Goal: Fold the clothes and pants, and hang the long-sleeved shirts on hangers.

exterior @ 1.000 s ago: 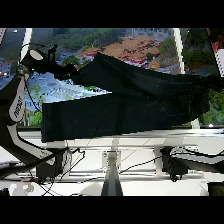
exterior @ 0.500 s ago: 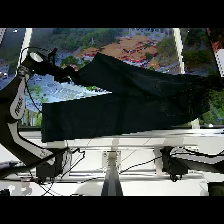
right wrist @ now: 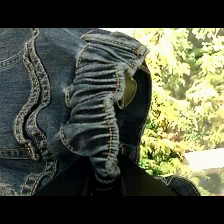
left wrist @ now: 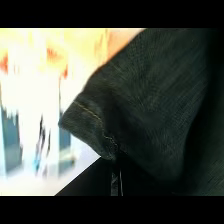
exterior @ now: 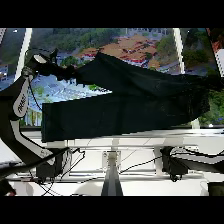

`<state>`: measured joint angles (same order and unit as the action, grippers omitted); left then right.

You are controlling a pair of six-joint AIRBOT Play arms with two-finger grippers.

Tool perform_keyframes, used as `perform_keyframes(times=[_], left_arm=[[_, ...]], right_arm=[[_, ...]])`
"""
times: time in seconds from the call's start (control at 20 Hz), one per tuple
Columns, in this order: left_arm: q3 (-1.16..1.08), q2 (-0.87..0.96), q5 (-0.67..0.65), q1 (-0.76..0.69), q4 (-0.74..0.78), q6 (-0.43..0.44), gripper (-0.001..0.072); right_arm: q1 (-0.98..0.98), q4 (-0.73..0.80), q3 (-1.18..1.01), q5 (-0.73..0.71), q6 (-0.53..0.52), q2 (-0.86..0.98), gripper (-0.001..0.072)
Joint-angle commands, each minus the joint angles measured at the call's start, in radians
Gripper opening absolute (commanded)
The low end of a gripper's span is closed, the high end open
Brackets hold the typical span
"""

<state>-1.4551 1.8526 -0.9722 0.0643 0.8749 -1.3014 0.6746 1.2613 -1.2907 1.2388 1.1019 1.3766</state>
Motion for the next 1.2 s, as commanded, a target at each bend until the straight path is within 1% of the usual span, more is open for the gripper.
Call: perform_keyframes(times=[0.0, 0.15, 0.3, 0.4, 0.5, 0.7, 0.85, 0.9, 1.0, 1.1, 1.15], left_arm=[[-0.043, -0.017, 0.143, 0.012, -0.048, 0.001, 0.0022], [-0.111, -0.098, 0.133, 0.058, 0.018, 0.001, 0.0022], [-0.124, -0.242, 0.122, 0.113, 0.098, 0.001, 0.0022], [-0.124, -0.341, 0.078, 0.141, 0.173, 0.0, 0.0022], [-0.124, -0.433, -0.007, 0.162, 0.251, 0.0, 0.0022], [-0.124, -0.575, -0.219, 0.176, 0.434, -0.01, 0.0022], [-0.122, -0.605, -0.391, 0.176, 0.603, -0.105, 0.0022], [-0.111, -0.599, -0.418, 0.176, 0.632, -0.113, 0.0022], [-0.055, -0.583, -0.385, 0.176, 0.639, -0.113, 0.0022], [0.019, -0.553, -0.285, 0.174, 0.64, -0.13, 0.0022], [0.051, -0.533, -0.221, 0.174, 0.639, -0.163, 0.0022]], right_arm=[[0.0, 0.0, 0.0, -0.016, 0.0, 0.0, 0.0062], [0.0, 0.0, 0.0, -0.07, 0.0, 0.0, 0.0062], [0.0, -0.001, 0.0, -0.113, 0.0, 0.0, 0.0062], [0.0, -0.003, 0.0, -0.135, 0.0, 0.001, 0.0061], [-0.001, -0.005, 0.0, -0.136, 0.0, 0.002, 0.0061], [-0.006, -0.01, 0.0, -0.144, 0.0, 0.003, 0.0061], [-0.037, -0.01, 0.0, -0.205, 0.0, 0.016, 0.0061], [-0.054, -0.01, 0.001, -0.246, 0.0, 0.028, 0.0061], [-0.088, -0.01, 0.002, -0.344, 0.0, 0.061, 0.0061], [-0.128, -0.011, 0.002, -0.468, 0.001, 0.113, 0.0061], [-0.149, -0.011, 0.002, -0.532, 0.001, 0.137, 0.0062]])
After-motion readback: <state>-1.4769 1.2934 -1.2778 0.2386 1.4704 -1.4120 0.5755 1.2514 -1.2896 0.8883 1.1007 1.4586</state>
